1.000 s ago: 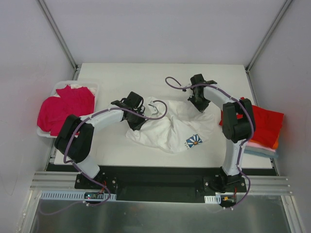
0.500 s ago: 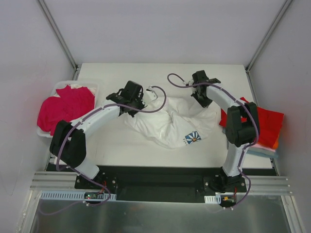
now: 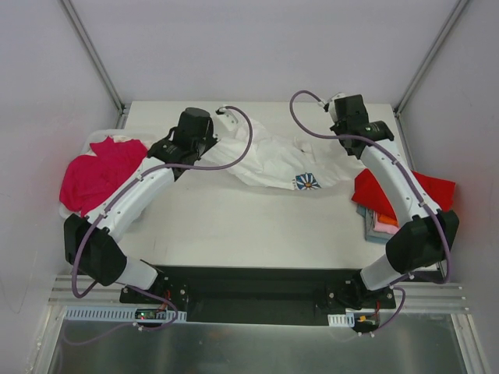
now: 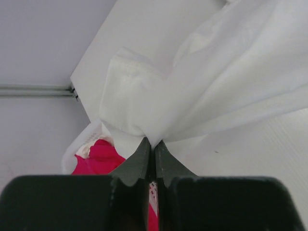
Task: Fold and stack the t-shirts
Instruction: Flatten out the tshirt
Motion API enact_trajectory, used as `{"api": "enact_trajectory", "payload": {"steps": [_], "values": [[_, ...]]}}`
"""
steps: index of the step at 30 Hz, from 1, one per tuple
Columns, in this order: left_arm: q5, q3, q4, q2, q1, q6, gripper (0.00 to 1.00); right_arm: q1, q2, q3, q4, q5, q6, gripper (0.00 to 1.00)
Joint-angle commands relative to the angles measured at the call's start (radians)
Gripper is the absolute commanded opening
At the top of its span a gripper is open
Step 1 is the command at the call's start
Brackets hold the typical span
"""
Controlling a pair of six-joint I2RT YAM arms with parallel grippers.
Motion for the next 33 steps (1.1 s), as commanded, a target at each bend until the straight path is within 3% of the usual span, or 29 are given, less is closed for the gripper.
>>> {"api": "enact_trajectory", "payload": {"steps": [1, 14, 28, 33], "values": [[-0.098, 0.017, 0.047, -0.040, 0.061, 0.014, 0.00, -0.042, -0.054, 0.050, -0.055, 0.118, -0.007, 0.01], [-0.093, 0.001, 0.080, -0.089, 0.180, 0.031, 0.00, -0.142, -0.034, 0.105, -0.168, 0.126, 0.018, 0.01], [-0.089, 0.061, 0.080, -0.139, 0.180, 0.062, 0.00, -0.160, -0.048, 0.352, -0.476, -0.165, 0.098, 0.01], [-0.052, 0.090, 0.097, -0.159, 0.180, 0.048, 0.00, -0.162, -0.146, 0.340, -0.431, -0.241, 0.109, 0.01]]}}
